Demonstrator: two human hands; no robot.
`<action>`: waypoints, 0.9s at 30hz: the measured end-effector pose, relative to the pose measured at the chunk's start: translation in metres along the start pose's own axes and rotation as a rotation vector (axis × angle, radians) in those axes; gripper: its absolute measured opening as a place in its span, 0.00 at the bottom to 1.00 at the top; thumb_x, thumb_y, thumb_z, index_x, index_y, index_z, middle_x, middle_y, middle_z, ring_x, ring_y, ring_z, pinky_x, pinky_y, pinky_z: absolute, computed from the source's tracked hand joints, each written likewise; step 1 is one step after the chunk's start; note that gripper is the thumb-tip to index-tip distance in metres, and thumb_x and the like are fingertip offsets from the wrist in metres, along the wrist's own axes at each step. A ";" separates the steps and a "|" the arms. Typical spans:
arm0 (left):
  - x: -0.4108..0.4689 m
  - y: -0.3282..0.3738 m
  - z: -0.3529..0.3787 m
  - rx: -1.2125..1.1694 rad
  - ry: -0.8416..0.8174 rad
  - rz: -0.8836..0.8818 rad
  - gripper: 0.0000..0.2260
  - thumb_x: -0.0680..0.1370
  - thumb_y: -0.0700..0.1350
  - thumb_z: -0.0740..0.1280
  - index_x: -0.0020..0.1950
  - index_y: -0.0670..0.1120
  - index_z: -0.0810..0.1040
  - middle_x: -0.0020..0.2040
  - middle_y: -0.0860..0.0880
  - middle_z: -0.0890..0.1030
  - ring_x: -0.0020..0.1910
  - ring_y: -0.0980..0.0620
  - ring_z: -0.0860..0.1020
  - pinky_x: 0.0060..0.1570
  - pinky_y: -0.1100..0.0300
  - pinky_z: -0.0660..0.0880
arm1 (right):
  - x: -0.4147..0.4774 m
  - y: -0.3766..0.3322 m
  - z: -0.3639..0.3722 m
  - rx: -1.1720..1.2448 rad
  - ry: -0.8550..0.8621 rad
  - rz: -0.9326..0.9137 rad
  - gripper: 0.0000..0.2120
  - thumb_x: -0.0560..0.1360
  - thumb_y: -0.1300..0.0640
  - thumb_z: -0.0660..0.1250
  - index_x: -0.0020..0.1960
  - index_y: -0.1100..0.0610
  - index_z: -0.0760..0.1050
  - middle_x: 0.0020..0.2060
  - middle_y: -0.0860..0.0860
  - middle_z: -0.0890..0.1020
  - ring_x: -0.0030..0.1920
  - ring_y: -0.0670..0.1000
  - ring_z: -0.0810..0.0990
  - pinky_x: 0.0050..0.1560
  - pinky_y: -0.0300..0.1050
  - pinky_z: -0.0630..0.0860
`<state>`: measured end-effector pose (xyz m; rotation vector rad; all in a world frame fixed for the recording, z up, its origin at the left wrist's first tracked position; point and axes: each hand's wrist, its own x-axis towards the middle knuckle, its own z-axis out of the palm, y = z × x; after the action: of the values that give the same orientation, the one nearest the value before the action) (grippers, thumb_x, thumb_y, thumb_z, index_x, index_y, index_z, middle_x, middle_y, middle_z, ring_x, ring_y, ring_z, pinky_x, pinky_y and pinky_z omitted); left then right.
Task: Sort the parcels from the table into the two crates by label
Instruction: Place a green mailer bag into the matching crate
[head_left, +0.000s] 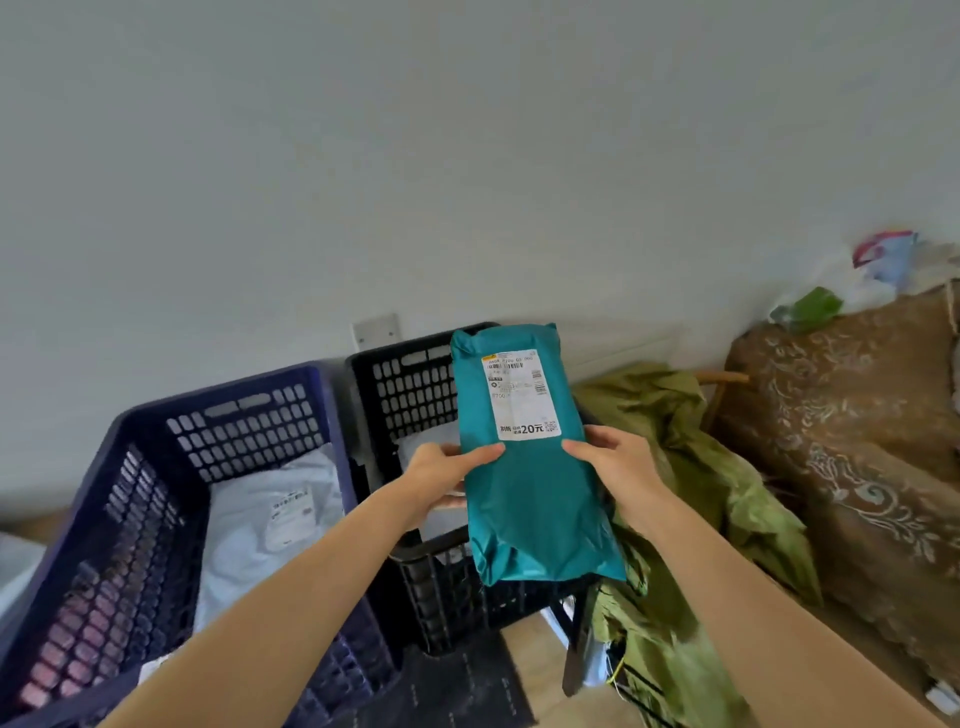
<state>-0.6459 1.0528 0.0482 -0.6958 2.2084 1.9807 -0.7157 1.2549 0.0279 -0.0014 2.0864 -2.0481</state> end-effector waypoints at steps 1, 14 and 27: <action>0.006 0.003 0.000 0.005 0.012 -0.003 0.22 0.68 0.54 0.77 0.56 0.44 0.79 0.49 0.50 0.85 0.45 0.52 0.84 0.42 0.60 0.81 | 0.009 -0.001 0.001 0.010 -0.013 0.009 0.15 0.72 0.61 0.74 0.57 0.59 0.79 0.50 0.50 0.84 0.50 0.51 0.82 0.51 0.47 0.78; 0.107 0.023 -0.035 -0.003 0.205 -0.110 0.22 0.68 0.52 0.77 0.56 0.42 0.79 0.51 0.48 0.84 0.46 0.50 0.83 0.41 0.57 0.81 | 0.118 -0.009 0.058 -0.043 -0.194 0.013 0.06 0.74 0.64 0.70 0.50 0.58 0.80 0.46 0.50 0.84 0.45 0.47 0.83 0.38 0.35 0.76; 0.181 -0.011 -0.060 -0.002 0.281 -0.297 0.13 0.72 0.46 0.73 0.50 0.42 0.74 0.45 0.48 0.79 0.41 0.52 0.77 0.34 0.58 0.72 | 0.194 0.046 0.118 -0.158 -0.268 0.216 0.13 0.73 0.68 0.70 0.57 0.61 0.76 0.47 0.53 0.82 0.48 0.52 0.82 0.54 0.49 0.79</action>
<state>-0.7892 0.9457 -0.0190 -1.2877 2.0861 1.8314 -0.8803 1.1102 -0.0479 -0.0691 1.9804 -1.6565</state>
